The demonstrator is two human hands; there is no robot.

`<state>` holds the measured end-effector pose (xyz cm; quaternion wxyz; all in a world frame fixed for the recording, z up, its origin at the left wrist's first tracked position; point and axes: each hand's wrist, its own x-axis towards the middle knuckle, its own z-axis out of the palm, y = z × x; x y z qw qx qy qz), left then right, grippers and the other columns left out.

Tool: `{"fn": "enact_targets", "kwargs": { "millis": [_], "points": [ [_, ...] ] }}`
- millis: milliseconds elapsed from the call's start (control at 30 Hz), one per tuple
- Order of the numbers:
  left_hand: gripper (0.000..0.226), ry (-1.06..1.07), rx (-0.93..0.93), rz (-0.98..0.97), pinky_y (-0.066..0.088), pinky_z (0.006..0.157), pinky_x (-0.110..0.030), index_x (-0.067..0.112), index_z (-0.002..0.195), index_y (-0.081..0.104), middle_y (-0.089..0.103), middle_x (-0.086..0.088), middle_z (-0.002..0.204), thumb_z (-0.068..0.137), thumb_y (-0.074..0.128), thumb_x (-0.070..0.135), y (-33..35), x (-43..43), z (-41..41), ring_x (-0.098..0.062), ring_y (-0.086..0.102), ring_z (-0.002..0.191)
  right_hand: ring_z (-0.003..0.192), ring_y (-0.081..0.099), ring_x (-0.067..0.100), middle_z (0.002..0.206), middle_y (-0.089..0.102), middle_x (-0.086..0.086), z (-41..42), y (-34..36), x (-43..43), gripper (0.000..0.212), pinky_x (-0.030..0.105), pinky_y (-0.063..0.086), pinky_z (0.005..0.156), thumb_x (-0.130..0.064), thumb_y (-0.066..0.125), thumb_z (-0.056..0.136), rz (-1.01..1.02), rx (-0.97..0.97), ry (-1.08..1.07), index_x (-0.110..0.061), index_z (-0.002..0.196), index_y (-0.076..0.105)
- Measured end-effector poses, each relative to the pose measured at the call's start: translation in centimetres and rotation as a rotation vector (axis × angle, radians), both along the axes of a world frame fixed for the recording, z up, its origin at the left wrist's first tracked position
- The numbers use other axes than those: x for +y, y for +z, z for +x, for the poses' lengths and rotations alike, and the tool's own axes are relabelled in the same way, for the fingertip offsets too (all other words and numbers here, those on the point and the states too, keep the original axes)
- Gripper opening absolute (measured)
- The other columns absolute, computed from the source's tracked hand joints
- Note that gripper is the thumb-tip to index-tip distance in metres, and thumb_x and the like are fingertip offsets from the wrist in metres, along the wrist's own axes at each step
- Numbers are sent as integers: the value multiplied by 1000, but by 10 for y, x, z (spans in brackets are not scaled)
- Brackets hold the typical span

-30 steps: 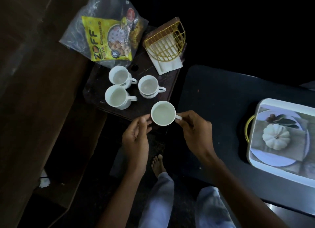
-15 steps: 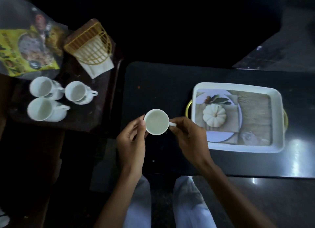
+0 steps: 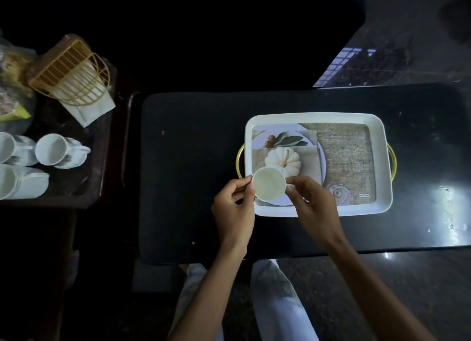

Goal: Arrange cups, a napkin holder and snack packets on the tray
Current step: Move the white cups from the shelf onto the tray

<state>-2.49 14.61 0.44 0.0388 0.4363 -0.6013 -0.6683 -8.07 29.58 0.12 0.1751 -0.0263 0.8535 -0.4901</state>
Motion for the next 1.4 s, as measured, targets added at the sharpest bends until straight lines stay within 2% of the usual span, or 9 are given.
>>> {"fn": "enact_targets", "kwargs": {
  "millis": [200,367,500,633,833,1067,1167,1300,1400],
  "points": [
    [13,-34,-66,-30,61,90,-44,20,100,77,79,5,99,92,70,13,-21,20,-11,-11,75,94,85,65,-9,90,73,-17,-8,-24,25,7,4,45,70,-15,65,95,31,-20,12,-17,100,69],
    [17,-32,-117,-41,61,90,-46,29,93,75,79,3,99,92,70,13,-33,27,-8,-15,75,96,94,69,3,98,75,-10,-8,-38,31,9,16,52,78,-17,64,95,56,-63,45,-14,102,69],
    [19,-21,-136,-47,61,91,-46,29,92,75,79,4,99,92,70,11,-38,28,-8,-14,75,96,94,68,-1,100,75,-13,-6,-40,31,11,10,50,78,-13,65,95,46,-58,54,-13,104,70],
    [19,-22,-158,-61,61,91,-43,28,94,76,79,5,100,92,70,11,-42,26,-8,-12,75,97,96,68,-2,101,75,-10,-6,-41,30,9,9,50,80,-11,66,94,30,-68,60,-10,102,69],
    [21,-26,-153,-53,61,91,-43,30,93,75,79,4,101,92,69,10,-47,25,-6,-11,75,97,96,65,-11,99,72,-17,-8,-43,30,9,10,50,83,-8,65,94,30,-88,76,-11,102,68],
    [22,-31,-141,-34,61,92,-44,31,90,75,79,3,102,92,69,11,-48,25,-2,-13,75,98,95,68,-1,98,73,-13,-6,-46,30,8,13,52,81,-12,66,94,51,-99,73,-11,102,68],
    [20,-41,-140,-39,61,91,-43,31,93,74,79,4,102,93,69,11,-46,24,-3,-11,75,97,94,68,-3,97,72,-17,-5,-45,28,8,10,50,80,-11,65,94,49,-112,65,-13,101,68],
    [16,-51,-137,-28,61,92,-40,27,103,74,78,4,105,95,67,15,-40,21,-1,-8,74,100,100,67,0,103,73,-12,-5,-42,29,12,10,51,80,-10,62,96,36,-141,60,-10,106,67],
    [14,4,-113,-11,60,92,-35,21,107,74,78,2,106,98,64,20,-33,12,4,-8,74,101,99,64,-6,105,69,-21,-6,-31,28,16,8,49,77,-12,60,97,29,-91,28,-14,111,67]
  ]
}}
